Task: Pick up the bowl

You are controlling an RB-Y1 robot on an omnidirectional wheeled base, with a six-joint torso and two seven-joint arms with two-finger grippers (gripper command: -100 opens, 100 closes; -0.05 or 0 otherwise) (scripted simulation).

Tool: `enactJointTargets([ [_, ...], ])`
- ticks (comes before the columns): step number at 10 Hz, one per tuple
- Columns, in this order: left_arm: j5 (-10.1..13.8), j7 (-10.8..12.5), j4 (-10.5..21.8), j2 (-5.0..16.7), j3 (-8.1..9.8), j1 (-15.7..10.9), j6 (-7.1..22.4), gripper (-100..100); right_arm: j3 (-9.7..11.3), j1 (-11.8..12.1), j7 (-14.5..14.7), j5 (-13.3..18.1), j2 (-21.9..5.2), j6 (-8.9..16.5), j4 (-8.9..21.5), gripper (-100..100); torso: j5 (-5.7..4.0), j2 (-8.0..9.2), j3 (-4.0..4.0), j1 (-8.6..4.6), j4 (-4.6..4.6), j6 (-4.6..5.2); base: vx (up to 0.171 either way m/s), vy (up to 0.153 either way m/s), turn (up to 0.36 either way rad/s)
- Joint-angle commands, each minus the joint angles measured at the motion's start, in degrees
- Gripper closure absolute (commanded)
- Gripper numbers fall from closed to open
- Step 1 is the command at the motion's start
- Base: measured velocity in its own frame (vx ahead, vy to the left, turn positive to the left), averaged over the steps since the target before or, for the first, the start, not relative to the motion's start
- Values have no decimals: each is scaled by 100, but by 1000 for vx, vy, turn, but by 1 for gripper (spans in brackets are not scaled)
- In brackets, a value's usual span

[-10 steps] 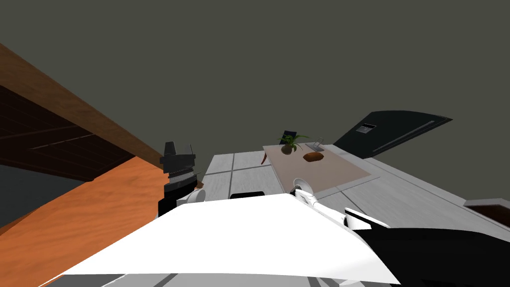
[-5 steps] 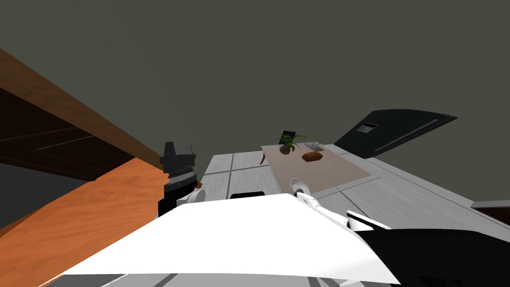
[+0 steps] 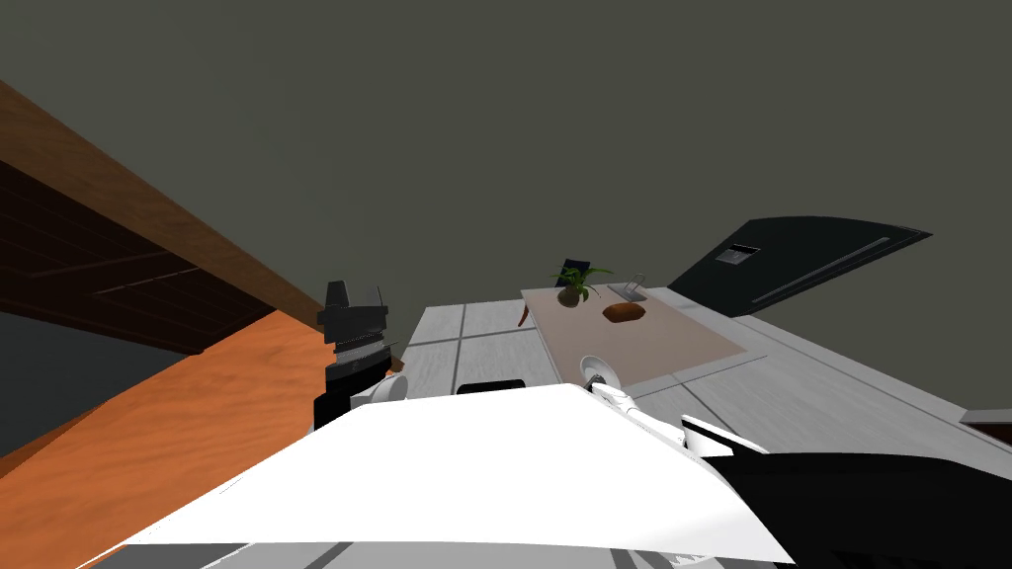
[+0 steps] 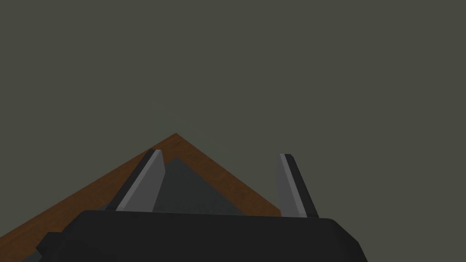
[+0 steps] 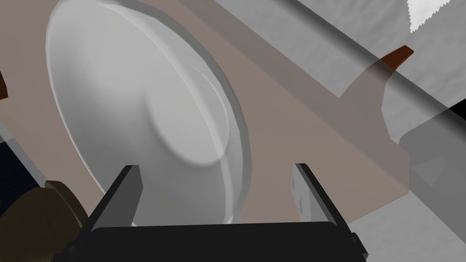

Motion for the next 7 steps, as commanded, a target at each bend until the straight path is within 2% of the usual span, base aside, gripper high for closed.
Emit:
enactJointTargets([
  [1, 0, 0, 0, 0, 0, 0, 0, 0, -9, -15, -75, 59, 23, -113, 164, -100, 0, 0, 0, 0, 0, 0, 6, 16, 20],
  [3, 0, 0, 0, 0, 0, 0, 0, 0, -43, -62, -326, 292, 124, -444, 544, -100, 0, -1, -1, -1, 0, 0, 10, 24, 38],
  [4, 0, 0, 0, 0, 0, 0, 0, 0, -43, -62, -326, 292, 124, -444, 646, -100, 0, -3, -1, 2, 0, 0, 14, 26, 22],
  [6, 0, 0, 0, 0, 0, 0, 0, 0, -76, -108, -577, 525, 226, -776, 1049, -100, 0, -4, -2, 0, -1, 0, 16, 27, 37],
  [7, 0, 0, 0, 0, 0, 0, 0, 0, -76, -108, -577, 525, 226, -776, 1128, -100, 1, -5, -3, 3, -1, 0, 10, 22, 19],
])
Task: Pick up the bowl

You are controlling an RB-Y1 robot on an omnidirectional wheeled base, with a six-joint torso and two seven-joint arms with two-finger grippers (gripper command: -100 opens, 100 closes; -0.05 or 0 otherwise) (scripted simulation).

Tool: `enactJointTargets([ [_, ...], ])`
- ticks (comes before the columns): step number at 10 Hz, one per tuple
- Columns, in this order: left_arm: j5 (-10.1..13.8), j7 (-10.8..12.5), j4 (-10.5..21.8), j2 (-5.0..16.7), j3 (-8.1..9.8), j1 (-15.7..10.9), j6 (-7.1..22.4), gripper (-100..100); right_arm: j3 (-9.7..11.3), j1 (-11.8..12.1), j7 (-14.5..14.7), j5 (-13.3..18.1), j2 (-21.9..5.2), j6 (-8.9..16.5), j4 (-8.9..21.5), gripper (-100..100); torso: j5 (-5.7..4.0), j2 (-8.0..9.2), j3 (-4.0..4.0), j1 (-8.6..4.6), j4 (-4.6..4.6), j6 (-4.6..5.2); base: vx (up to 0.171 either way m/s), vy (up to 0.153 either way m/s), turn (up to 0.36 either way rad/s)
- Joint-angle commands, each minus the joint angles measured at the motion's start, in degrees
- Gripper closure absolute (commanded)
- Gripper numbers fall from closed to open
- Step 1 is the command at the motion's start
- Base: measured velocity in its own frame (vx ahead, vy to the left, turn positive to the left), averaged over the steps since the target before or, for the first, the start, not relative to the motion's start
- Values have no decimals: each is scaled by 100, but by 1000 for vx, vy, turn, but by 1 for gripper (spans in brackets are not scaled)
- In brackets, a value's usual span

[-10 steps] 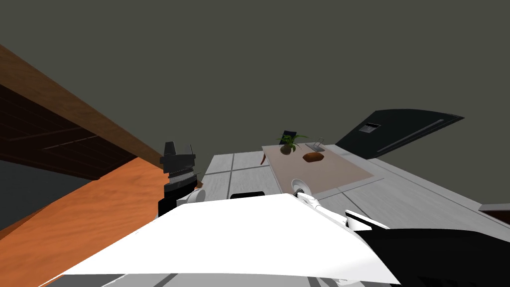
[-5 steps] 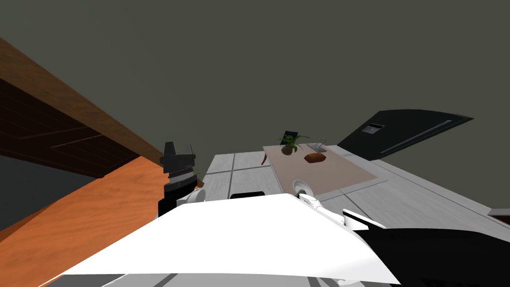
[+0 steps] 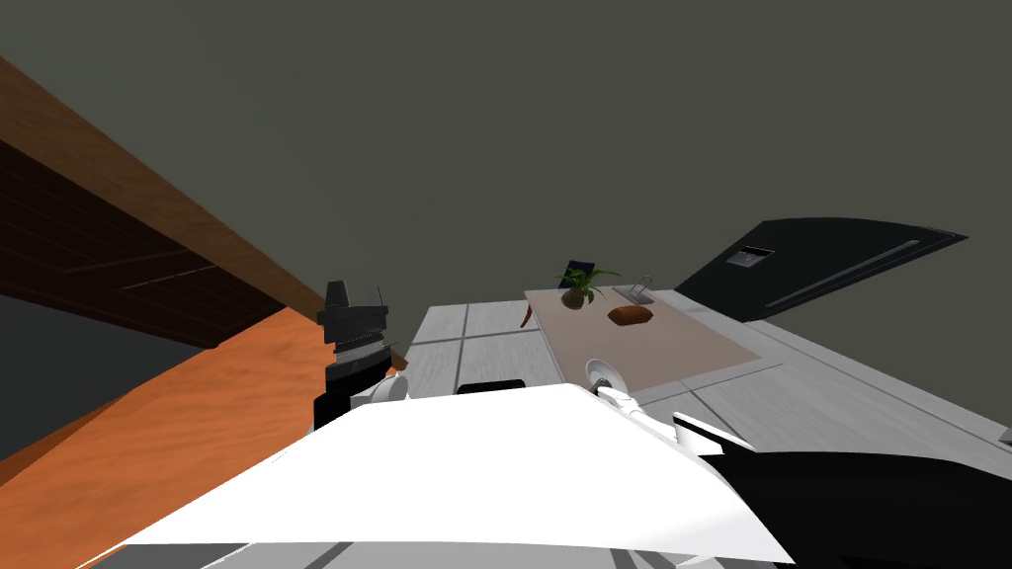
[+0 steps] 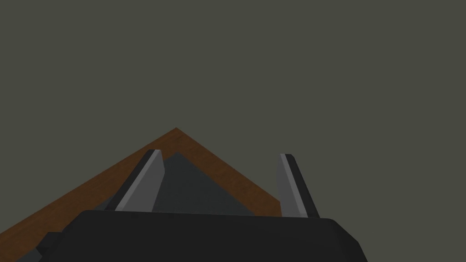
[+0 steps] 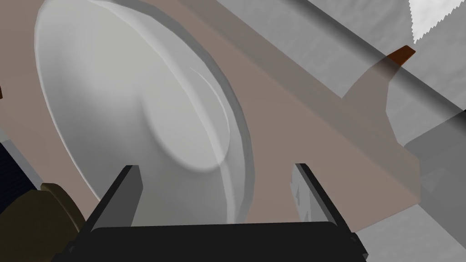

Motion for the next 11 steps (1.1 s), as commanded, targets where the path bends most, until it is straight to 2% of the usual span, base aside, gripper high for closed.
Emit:
enactJointTargets([
  [1, 0, 0, 0, 0, 0, 0, 0, 0, -24, -29, -159, 153, 61, -213, 286, -100, 0, 0, 0, 0, 0, 0, 9, 24, 32],
  [2, 0, 0, 0, 0, 0, 0, 0, 0, -24, -29, -159, 153, 61, -213, 336, -100, 0, 1, 1, 1, 0, -1, 8, 17, 17],
  [3, 0, 0, 0, 0, 0, 0, 0, 0, -41, -52, -284, 269, 112, -379, 469, -100, 0, 1, 1, -2, 0, 0, 6, 19, 30],
  [4, 0, 0, 0, 0, 0, 0, 0, 0, -41, -52, -284, 269, 112, -379, 577, -100, -1, 1, 1, -1, 1, -1, 7, 18, 18],
  [5, 0, 0, 0, 0, 0, 0, 0, 0, -30, -37, -246, 220, 89, -324, 454, -100, 0, 2, 1, -2, 0, 0, 3, 6, 0],
  [6, 0, 0, 0, 0, 0, 0, 0, 0, -29, -38, -247, 218, 89, -330, 462, 100, -1, 3, 2, -5, 1, 0, 0, 0, 0],
  [10, 0, 0, 0, 0, 0, 0, 0, 0, -30, -38, -253, 215, 94, -337, 458, 100, 4, 4, 2, -3, 1, -1, 0, 0, 0],
  [11, 0, 0, 0, 0, 0, 0, 0, 0, -30, -37, -253, 214, 95, -338, 457, 0, 6, 5, 3, -1, 2, -1, 0, 0, 0],
])
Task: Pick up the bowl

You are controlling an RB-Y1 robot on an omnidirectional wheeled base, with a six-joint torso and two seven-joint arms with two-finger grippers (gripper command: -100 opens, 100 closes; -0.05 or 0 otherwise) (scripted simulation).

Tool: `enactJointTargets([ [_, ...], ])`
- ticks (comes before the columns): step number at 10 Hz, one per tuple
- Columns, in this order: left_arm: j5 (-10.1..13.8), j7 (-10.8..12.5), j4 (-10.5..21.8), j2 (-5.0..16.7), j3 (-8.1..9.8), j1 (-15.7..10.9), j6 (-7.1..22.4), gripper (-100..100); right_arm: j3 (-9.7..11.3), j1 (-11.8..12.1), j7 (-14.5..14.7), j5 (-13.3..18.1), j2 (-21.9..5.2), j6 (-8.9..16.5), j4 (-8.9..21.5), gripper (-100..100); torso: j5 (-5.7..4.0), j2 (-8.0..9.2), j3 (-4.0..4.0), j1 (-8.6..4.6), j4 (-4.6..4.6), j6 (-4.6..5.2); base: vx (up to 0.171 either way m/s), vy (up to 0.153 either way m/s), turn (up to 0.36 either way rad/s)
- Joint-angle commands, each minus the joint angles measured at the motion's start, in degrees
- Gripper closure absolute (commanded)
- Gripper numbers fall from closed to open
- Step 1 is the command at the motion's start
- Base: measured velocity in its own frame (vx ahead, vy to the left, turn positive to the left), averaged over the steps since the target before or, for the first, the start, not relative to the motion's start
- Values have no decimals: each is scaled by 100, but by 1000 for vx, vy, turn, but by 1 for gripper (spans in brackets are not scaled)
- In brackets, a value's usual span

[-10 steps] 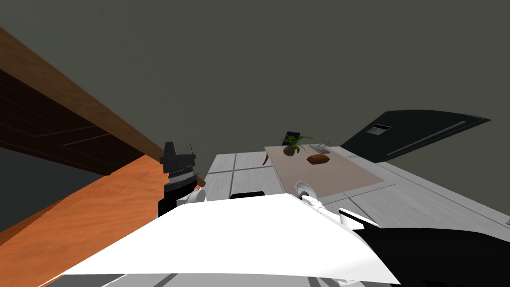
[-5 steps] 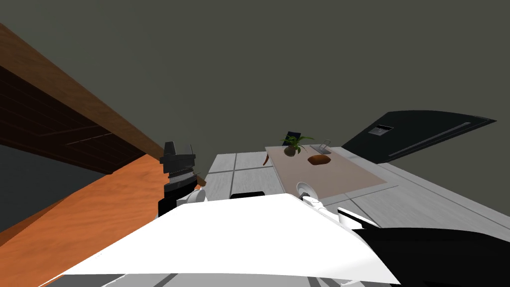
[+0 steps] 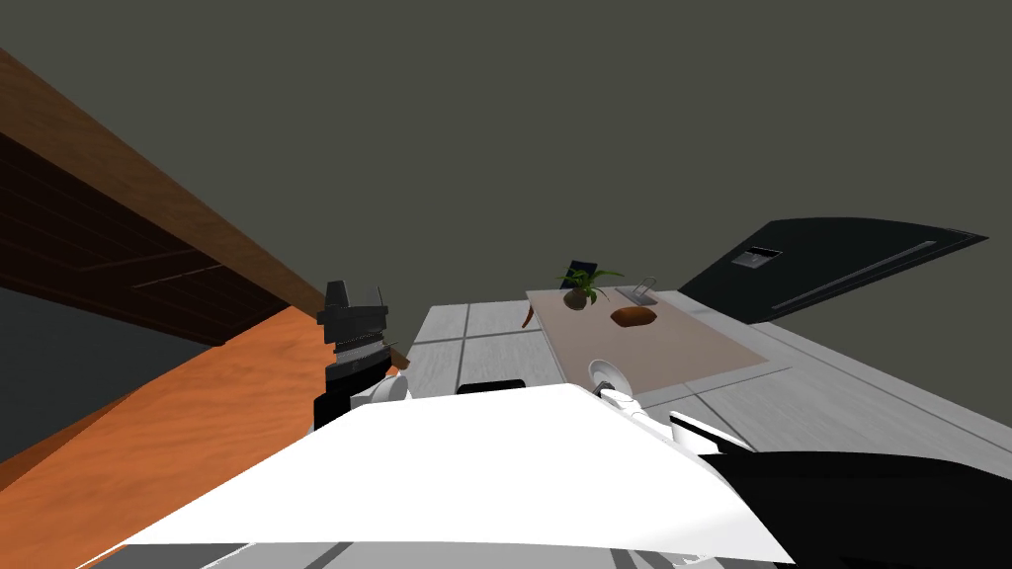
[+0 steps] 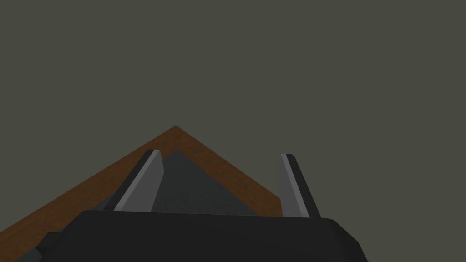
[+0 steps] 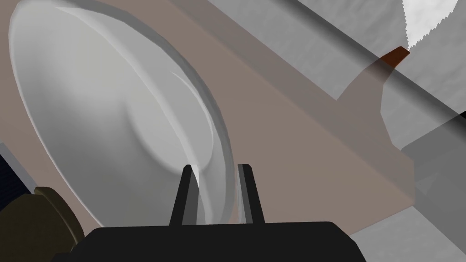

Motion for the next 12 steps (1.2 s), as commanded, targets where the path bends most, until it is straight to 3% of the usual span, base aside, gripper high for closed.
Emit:
enactJointTargets([
  [1, 0, 0, 0, 0, 0, 0, 0, 0, 22, 31, 220, -178, -86, 286, -286, 100, 0, 0, 0, 0, 0, 0, -12, -35, -68],
  [4, 0, 0, 0, 0, 0, 0, 0, 0, 39, 55, 345, -295, -137, 457, -604, 100, 6, 8, 5, -5, 3, 0, -14, -29, -28],
  [6, 0, 0, 0, 0, 0, 0, 0, 0, 72, 101, 596, -528, -239, 788, -1011, 100, 6, 7, 5, 2, 4, -1, -10, -27, -37],
  [7, 0, 0, 0, 0, 0, 0, 0, 0, 72, 101, 596, -528, -239, 788, -1086, 100, 7, 9, 6, -1, 4, 3, -10, -23, -22],
  [10, 0, 0, 0, 0, 0, 0, 0, 0, 123, 172, 973, -877, -391, 1285, -1709, 100, 8, 11, 8, 1, 5, 4, -14, -28, -41],
  [11, 0, 0, 0, 0, 0, 0, 0, 0, 123, 172, 973, -877, -391, 1285, -1809, 100, 9, 13, 9, 0, 5, 6, -13, -25, -25],
  [12, 0, 0, 0, 0, 0, 0, 0, 0, 139, 195, 1098, -994, -442, 1450, -2011, 100, 9, 12, 9, 3, 6, 4, -11, -26, -29],
])
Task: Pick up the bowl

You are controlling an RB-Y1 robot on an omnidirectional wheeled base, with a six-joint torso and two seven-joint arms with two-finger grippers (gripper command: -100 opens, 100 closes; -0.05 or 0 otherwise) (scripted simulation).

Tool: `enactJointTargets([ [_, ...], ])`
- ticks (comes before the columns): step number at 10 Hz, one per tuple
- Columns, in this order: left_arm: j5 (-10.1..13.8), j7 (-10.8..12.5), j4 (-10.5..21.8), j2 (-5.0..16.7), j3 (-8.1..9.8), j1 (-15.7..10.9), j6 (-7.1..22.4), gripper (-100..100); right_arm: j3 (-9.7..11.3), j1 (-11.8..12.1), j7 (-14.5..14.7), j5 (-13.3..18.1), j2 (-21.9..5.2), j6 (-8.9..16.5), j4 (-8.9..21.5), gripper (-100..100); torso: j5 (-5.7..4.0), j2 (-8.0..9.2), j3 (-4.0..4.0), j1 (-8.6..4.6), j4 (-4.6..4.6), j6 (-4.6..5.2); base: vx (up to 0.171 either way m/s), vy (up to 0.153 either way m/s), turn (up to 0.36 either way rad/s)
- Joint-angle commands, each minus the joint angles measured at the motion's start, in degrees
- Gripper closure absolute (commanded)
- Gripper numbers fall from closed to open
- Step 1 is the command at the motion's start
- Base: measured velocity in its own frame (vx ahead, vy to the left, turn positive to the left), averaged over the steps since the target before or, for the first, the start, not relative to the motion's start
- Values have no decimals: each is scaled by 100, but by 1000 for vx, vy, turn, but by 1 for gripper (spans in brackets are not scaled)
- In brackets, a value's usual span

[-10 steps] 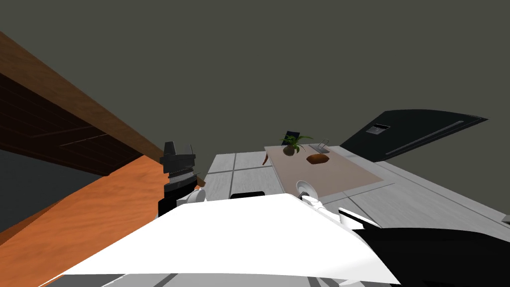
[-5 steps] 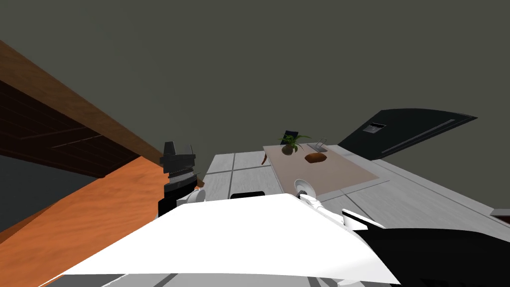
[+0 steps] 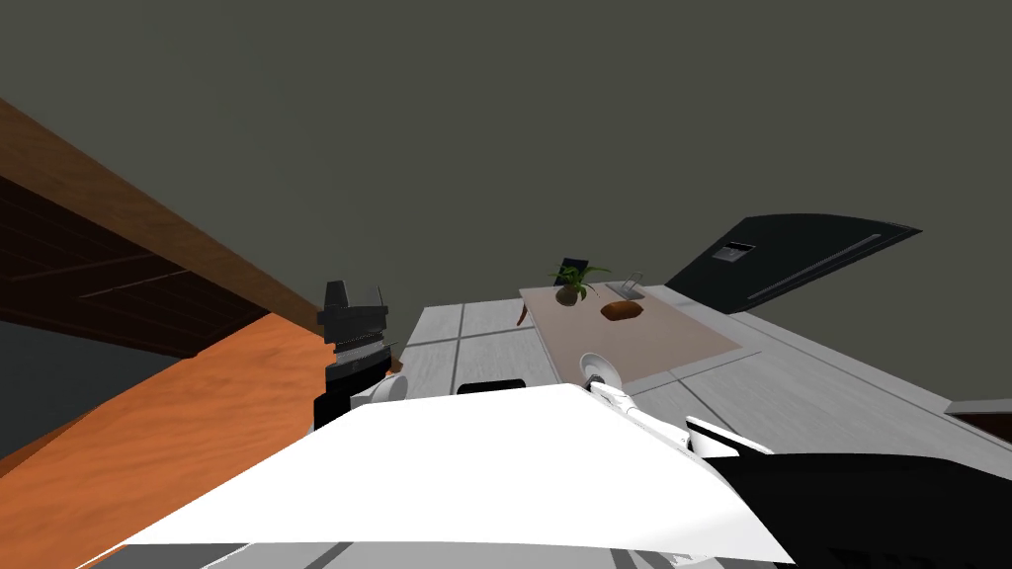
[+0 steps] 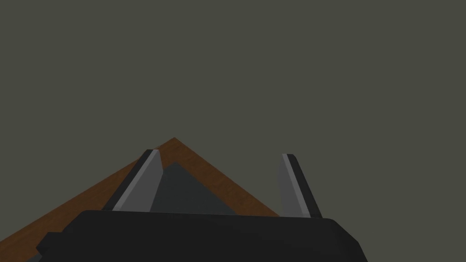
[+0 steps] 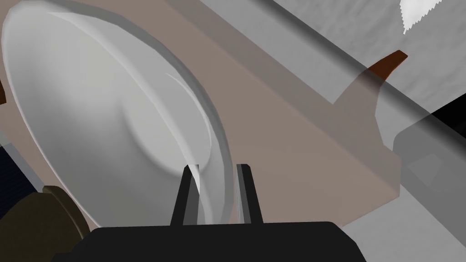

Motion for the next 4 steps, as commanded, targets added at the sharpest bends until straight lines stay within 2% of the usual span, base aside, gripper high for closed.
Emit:
enactJointTargets([
  [1, 0, 0, 0, 0, 0, 0, 0, 0, 25, 26, 195, -172, -64, 251, -286, 100, 0, 0, 0, 0, 0, 0, -15, -31, -45],
  [2, 0, 0, 0, 0, 0, 0, 0, 0, 25, 26, 195, -172, -64, 251, -375, 100, 2, 2, 1, -1, 0, 2, -11, -23, -20],
  [3, 0, 0, 0, 0, 0, 0, 0, 0, 22, 30, 176, -161, -74, 219, -316, 100, 2, 1, 1, 2, 1, 0, -4, -8, 1],
  [4, 0, 0, 0, 0, 0, 0, 0, 0, 23, 33, 185, -166, -76, 233, -333, 0, 4, -2, 0, 7, 1, 0, 0, 0, 0],
])
